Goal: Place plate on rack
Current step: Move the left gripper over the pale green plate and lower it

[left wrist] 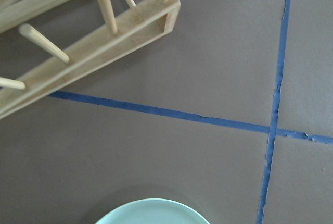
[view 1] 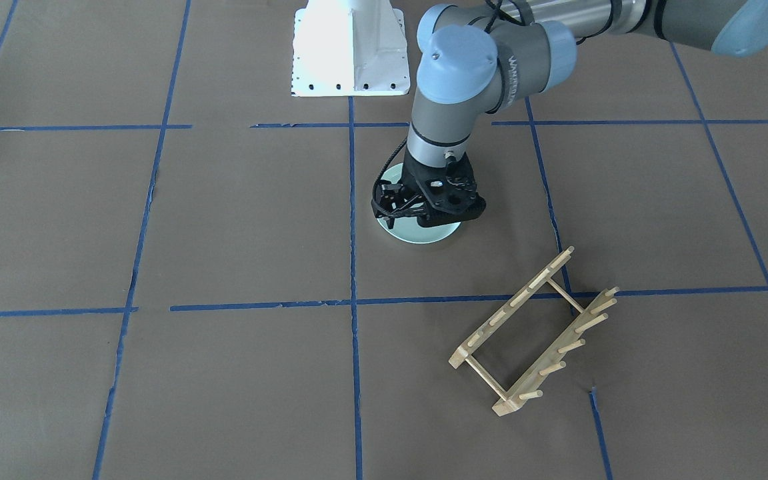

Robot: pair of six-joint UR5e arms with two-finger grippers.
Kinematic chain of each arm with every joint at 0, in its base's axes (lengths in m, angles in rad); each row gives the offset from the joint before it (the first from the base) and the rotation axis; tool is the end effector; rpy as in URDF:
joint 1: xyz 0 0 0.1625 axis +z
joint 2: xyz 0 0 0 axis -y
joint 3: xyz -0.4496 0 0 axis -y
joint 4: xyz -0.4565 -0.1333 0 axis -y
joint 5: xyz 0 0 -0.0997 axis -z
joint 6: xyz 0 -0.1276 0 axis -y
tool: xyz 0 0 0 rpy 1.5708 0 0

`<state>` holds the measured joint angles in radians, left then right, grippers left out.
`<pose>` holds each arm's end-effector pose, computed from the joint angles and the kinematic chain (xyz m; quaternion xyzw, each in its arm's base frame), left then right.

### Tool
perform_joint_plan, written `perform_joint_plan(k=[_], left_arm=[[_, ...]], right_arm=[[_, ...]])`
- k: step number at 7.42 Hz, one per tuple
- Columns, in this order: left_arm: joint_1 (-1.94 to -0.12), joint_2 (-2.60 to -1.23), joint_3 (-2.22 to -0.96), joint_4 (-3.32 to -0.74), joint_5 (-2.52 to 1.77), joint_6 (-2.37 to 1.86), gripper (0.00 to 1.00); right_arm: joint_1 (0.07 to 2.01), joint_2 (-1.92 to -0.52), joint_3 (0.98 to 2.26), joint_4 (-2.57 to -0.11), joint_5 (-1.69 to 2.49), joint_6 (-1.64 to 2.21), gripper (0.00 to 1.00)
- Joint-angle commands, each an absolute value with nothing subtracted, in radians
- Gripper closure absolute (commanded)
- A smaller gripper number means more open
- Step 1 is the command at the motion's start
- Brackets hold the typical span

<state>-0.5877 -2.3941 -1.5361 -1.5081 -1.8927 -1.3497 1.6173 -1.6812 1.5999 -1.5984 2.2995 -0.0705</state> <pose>0.6196 -0.5245 0.1687 0.0002 0.3811 -0.1123 0.9177 0.0713 -0.4914 0.7519 -0.0300 -0.3582 0.0082 0.9331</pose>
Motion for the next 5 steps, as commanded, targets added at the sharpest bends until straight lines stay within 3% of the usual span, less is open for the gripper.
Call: perform_joint_plan(k=[1, 3, 4, 5], left_arm=[[-0.516, -2.445, -1.404, -1.506, -1.842, -1.367, 0.11], [-0.488, -2.467, -1.375, -1.503, -1.816, -1.367, 0.22], [-0.480, -2.468, -1.370, -1.493, -1.815, -1.370, 0.44], [-0.480, -2.468, -1.371, -1.493, -1.816, -1.400, 0.77]], right_arm=[[1.617, -1.681, 1.600, -1.598, 2.299, -0.071, 0.00], [1.618, -1.681, 1.600, -1.598, 2.299, -0.071, 0.00], [1.617, -1.681, 1.600, -1.598, 2.299, -0.071, 0.00], [1.618, -1.681, 1.600, -1.598, 2.299, -0.071, 0.00]])
